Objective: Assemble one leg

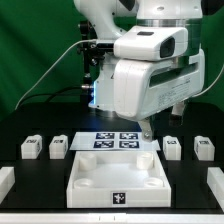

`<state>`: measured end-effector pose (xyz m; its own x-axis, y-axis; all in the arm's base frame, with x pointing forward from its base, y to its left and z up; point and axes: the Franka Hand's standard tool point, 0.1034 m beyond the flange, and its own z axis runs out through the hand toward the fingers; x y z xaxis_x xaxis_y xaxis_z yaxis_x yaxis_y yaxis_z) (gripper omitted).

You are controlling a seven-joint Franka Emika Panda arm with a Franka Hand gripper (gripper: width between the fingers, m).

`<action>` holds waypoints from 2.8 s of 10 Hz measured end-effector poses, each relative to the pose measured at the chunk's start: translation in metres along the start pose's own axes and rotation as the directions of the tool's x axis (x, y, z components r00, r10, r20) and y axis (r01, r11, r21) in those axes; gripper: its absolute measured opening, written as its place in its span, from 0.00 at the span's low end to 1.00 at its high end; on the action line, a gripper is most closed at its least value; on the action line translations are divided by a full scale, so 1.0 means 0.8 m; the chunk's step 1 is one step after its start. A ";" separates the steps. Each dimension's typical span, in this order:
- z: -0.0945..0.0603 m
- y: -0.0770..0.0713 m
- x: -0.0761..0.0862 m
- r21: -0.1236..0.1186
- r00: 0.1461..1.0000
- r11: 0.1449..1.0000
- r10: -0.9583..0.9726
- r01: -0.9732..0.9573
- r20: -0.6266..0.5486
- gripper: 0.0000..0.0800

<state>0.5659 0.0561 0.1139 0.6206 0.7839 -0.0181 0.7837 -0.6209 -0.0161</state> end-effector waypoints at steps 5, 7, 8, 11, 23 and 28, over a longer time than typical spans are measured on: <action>0.008 -0.031 -0.014 -0.018 0.988 0.988 -0.155 0.154 -0.016 0.81; 0.041 -0.078 -0.062 -0.051 0.903 0.903 -0.428 0.426 -0.028 0.81; 0.072 -0.097 -0.095 -0.049 0.851 0.851 -0.524 0.523 -0.030 0.81; 0.130 -0.095 -0.150 -0.046 0.728 0.729 -0.684 0.683 -0.036 0.81; 0.138 -0.066 -0.176 -0.048 0.790 0.790 -0.612 0.611 -0.031 0.09; 0.138 -0.066 -0.176 -0.048 0.790 0.791 -0.612 0.610 -0.031 0.07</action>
Offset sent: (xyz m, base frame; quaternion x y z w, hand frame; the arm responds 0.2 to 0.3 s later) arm 0.0000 0.0000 0.0000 0.0000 0.0000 0.0000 1.0000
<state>0.4345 -0.0224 0.0068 0.0117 0.9996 0.0268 0.9996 -0.0123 0.0240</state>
